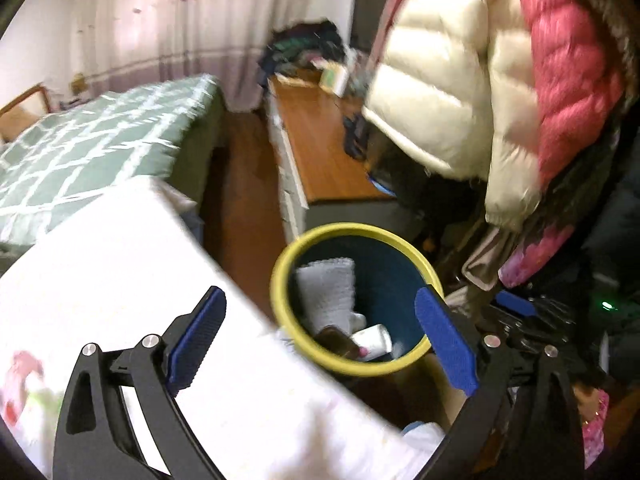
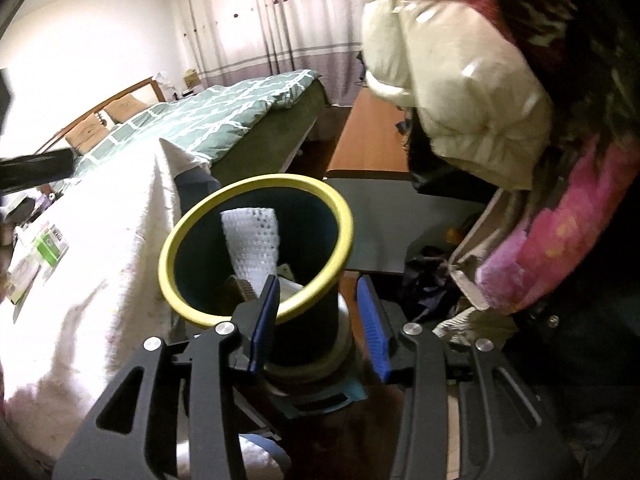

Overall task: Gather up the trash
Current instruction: 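Reach the right tool to the silver foil packet and grasp it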

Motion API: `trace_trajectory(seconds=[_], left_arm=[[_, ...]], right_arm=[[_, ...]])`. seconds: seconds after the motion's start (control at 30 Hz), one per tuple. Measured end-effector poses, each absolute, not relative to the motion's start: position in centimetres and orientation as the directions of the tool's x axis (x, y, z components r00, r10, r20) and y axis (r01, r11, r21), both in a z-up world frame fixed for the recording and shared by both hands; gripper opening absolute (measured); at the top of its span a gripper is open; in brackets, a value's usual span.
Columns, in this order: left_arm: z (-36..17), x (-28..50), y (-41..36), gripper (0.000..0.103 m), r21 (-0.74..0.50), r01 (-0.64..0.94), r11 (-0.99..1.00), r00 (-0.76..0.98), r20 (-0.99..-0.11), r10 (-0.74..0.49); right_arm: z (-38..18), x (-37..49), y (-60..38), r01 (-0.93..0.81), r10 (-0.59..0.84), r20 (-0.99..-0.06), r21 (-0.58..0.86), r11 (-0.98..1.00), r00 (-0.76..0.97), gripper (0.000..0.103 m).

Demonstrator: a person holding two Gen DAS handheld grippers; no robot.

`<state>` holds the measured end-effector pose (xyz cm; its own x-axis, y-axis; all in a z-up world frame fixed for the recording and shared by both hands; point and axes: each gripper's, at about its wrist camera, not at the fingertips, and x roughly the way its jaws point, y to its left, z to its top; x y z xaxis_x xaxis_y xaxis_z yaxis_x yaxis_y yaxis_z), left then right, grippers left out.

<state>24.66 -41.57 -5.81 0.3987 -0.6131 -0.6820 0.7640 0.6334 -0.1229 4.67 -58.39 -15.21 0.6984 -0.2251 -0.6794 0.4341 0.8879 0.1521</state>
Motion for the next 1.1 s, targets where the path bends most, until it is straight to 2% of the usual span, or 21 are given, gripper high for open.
trace_trajectory(seconds=[0.17, 0.37, 0.5, 0.63, 0.83, 1.1], left_arm=[[-3.2, 23.7, -31.3, 0.096, -0.094, 0.666, 0.740, 0.539, -0.624, -0.565], [-2.0, 22.9, -18.3, 0.098, -0.021, 0.470, 0.883, 0.714, -0.578, -0.394], [-3.1, 23.2, -10.7, 0.098, 0.020, 0.324, 0.946, 0.778, -0.575, -0.254], [-5.7, 24.0, -4.7, 0.098, -0.001, 0.220, 0.976, 0.783, -0.597, -0.177], [-9.5, 25.3, 0.0, 0.098, -0.020, 0.114, 0.993, 0.775, -0.623, -0.101], [-12.7, 25.9, 2.5, 0.098, -0.054, 0.092, 0.994, 0.751, -0.652, -0.105]], right_arm=[[-14.8, 6.7, -56.4, 0.393, -0.197, -0.683, 0.142, 0.909, 0.703, 0.039], [-13.2, 10.3, -52.6, 0.295, -0.136, -0.687, 0.119, 0.948, 0.714, 0.039], [-11.3, 13.4, -49.0, 0.202, -0.081, -0.675, 0.104, 0.974, 0.733, 0.039], [-9.4, 17.3, -44.0, 0.074, 0.010, -0.664, 0.099, 0.992, 0.747, 0.039], [-6.9, 23.6, -35.9, -0.130, 0.170, -0.651, 0.110, 0.985, 0.740, 0.039], [-4.5, 31.1, -24.0, -0.397, 0.362, -0.664, 0.107, 0.912, 0.654, 0.039]])
